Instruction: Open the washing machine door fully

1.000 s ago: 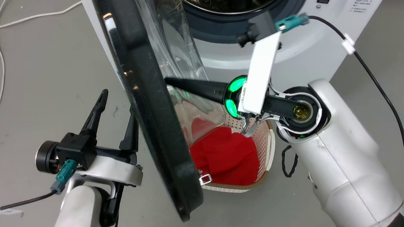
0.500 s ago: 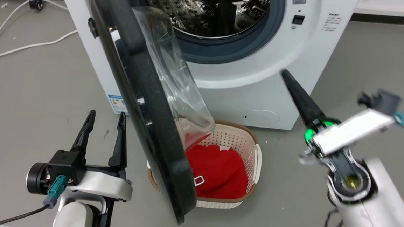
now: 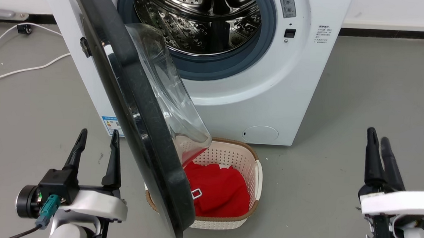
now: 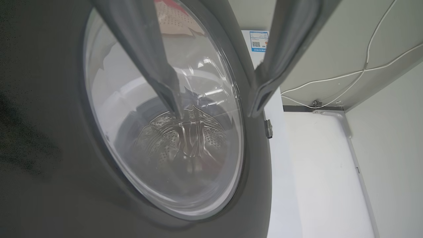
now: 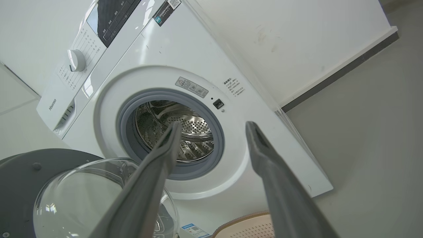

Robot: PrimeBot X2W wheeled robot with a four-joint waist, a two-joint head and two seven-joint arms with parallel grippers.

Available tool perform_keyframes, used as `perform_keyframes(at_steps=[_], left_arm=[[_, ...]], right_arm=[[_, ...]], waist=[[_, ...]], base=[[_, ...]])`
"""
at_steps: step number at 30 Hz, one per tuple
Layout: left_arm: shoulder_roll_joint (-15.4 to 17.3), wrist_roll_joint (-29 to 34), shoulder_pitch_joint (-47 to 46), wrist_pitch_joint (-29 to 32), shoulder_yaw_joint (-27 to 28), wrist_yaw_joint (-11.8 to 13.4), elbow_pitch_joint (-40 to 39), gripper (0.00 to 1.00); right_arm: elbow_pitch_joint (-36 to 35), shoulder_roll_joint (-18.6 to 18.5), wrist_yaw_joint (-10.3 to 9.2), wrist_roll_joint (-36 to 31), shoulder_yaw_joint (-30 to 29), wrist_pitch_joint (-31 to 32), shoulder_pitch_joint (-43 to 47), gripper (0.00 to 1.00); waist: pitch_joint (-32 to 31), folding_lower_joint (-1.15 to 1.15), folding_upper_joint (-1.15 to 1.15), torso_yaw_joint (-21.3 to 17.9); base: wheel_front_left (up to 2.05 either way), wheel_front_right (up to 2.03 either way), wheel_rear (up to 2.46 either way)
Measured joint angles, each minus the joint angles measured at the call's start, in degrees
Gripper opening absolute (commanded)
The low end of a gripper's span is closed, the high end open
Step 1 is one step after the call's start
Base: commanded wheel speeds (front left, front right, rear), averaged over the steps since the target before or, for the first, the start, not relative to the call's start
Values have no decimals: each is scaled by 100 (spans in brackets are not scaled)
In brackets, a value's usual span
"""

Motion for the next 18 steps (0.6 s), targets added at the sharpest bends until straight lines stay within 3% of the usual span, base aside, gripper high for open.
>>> perform_keyframes(at_steps=[6, 10, 16, 18], left_arm=[[1, 14, 51, 0, 99, 1, 13, 100], [1, 48, 49, 0, 132, -11, 5, 100], [1, 101, 48, 0, 147, -24, -3, 100], [0, 113, 48, 0, 145, -30, -9, 100]], right_arm=[[-692, 410, 8, -2405, -988, -73, 355, 100], [-1478, 501, 8, -4016, -1282, -80, 605, 100], [-2087, 530, 9, -4866, -949, -27, 1207, 100], [-2041, 530, 9, -4849, -914, -29, 1302, 100]], waist=[[-27, 0, 0, -30], [-19, 0, 0, -26], [-12, 0, 0, -32], [-11, 0, 0, -37]], base=[[0, 0, 0], [0, 0, 0], [0, 0, 0], [0, 0, 0]])
